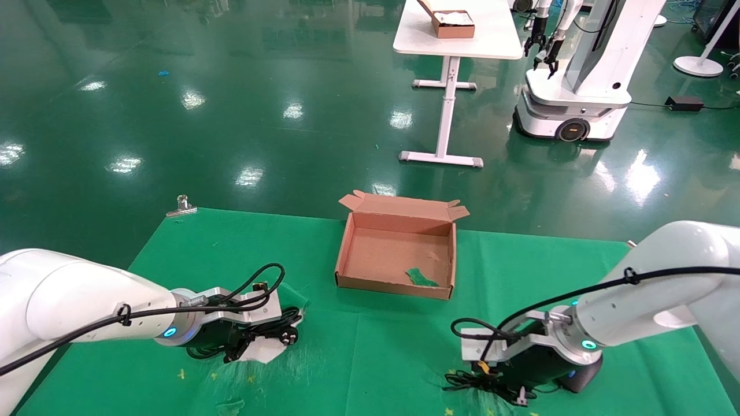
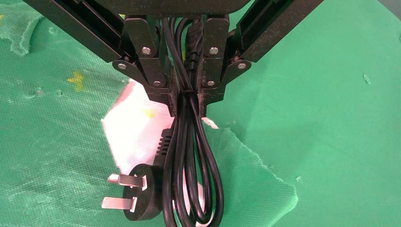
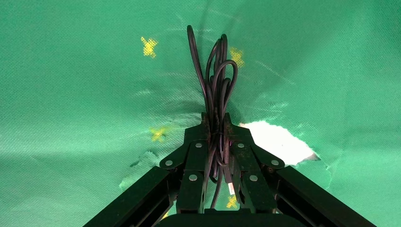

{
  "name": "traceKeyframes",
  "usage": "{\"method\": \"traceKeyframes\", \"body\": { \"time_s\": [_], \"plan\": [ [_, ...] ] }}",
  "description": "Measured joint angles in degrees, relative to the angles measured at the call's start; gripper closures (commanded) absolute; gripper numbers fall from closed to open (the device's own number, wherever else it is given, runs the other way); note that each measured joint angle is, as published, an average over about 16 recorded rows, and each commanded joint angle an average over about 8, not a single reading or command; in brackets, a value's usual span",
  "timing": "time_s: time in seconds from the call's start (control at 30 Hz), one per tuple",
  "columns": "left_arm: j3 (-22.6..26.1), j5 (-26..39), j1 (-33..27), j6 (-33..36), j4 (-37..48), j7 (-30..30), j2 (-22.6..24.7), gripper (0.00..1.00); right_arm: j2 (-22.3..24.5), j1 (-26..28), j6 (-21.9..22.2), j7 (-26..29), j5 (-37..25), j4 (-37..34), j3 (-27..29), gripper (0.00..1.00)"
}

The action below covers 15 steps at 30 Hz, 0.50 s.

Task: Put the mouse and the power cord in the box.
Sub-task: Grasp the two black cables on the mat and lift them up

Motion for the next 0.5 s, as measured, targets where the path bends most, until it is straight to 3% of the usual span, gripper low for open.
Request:
{"method": "traceKeyframes", "body": {
  "time_s": [0.5],
  "plan": [
    [0.0,0.0,0.0,0.0,0.0,0.0,0.0,1.0,0.0,0.0,0.0,0.0,0.0,0.1,0.0,1.0]
  ]
}}
